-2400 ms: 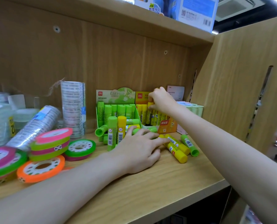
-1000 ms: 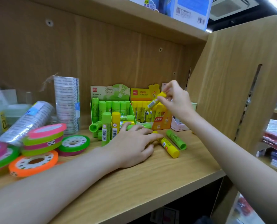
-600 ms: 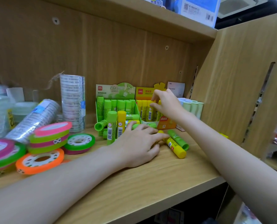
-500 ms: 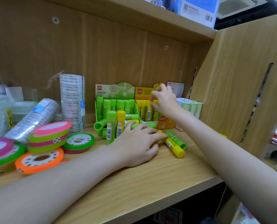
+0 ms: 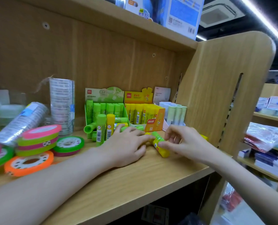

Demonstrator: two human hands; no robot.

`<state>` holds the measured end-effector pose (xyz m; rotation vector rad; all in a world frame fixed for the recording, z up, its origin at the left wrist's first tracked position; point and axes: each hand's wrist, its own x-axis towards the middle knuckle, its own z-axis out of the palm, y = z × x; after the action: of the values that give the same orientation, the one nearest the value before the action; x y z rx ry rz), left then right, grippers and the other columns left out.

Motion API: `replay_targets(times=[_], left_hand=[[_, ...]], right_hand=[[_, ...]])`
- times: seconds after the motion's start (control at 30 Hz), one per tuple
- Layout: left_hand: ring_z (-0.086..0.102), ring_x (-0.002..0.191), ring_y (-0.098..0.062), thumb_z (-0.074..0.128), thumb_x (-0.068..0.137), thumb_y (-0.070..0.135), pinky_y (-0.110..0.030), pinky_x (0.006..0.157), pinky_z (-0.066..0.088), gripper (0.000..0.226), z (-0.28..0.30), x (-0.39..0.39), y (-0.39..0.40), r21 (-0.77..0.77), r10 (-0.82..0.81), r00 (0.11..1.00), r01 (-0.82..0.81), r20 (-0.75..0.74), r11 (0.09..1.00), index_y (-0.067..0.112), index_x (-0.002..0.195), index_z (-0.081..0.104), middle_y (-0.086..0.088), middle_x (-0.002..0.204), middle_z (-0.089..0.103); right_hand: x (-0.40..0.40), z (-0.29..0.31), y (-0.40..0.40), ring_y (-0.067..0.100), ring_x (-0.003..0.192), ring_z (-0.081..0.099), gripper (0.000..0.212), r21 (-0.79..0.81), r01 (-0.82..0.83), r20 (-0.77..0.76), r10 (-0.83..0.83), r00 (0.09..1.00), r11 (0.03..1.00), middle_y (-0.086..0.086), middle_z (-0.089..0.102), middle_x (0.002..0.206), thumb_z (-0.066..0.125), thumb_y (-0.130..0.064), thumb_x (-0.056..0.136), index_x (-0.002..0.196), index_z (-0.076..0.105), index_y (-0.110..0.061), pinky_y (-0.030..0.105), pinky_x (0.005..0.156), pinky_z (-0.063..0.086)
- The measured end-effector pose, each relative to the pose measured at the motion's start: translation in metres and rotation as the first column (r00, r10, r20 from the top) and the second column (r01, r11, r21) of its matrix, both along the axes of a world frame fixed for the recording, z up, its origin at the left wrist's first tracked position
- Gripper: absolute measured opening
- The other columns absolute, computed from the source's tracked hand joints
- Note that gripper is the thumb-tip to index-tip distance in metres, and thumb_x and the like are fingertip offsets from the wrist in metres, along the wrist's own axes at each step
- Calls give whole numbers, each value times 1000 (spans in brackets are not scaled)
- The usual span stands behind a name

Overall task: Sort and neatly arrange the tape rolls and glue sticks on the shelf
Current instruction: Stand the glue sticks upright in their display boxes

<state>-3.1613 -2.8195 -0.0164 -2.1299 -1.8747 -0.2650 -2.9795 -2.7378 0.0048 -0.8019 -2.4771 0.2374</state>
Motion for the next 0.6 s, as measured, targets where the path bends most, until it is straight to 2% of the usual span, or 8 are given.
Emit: replay_targets(times=[0.2, 0.3, 0.37, 0.43, 0.53, 0.6], left_hand=[[14, 140, -14, 24, 96, 42, -47, 116, 2, 43, -2, -1, 1, 54, 67, 998, -67, 13, 996, 39, 138, 33, 11, 147, 31], [5, 143, -23, 28, 96, 41, -50, 115, -3, 43, -3, 0, 0, 59, 106, 994, -107, 20, 993, 40, 138, 32, 7, 153, 19], [2, 144, -28, 30, 96, 39, -50, 115, -4, 44, -2, 1, -1, 39, 124, 992, -126, 37, 991, 39, 140, 30, 3, 155, 15], [2, 144, -30, 30, 96, 39, -49, 116, -2, 45, -2, 1, 0, 20, 134, 991, -134, 32, 991, 37, 141, 28, 1, 155, 17], [3, 144, -30, 30, 96, 38, -50, 116, 0, 46, -1, 0, 1, 7, 132, 991, -132, 27, 991, 38, 142, 27, 2, 153, 24], [4, 144, -30, 30, 96, 37, -50, 116, 2, 46, -2, 0, 2, 5, 127, 992, -128, 21, 992, 38, 142, 27, 2, 150, 29]], right_hand=[[-2, -6, -16, 4, 62, 48, 31, 126, 25, 57, -33, 998, 992, -8, 54, 71, 71, -46, 73, 81, 55, -20, 21, 60, 40], [-5, -10, -25, 11, 70, 50, 23, 211, 91, 101, -114, 988, 973, -11, 48, 67, 66, -37, 78, 84, 51, -20, 27, 65, 40], [-7, -8, -24, 16, 76, 54, 20, 210, 145, 74, -164, 984, 967, -6, 53, 71, 65, -31, 77, 84, 51, -20, 29, 67, 41], [-9, 3, -16, 16, 72, 57, 18, 135, 188, -63, -181, 981, 973, -2, 59, 74, 69, -25, 75, 82, 54, -20, 25, 66, 43], [-20, 31, 3, 9, 64, 56, 13, 98, 193, -394, -141, 908, 976, -5, 60, 72, 70, -15, 77, 86, 61, -15, 13, 63, 43], [-35, 48, 18, 13, 70, 58, 15, 105, 172, -462, -105, 881, 980, -2, 62, 80, 68, -15, 80, 94, 62, -11, 22, 69, 47]])
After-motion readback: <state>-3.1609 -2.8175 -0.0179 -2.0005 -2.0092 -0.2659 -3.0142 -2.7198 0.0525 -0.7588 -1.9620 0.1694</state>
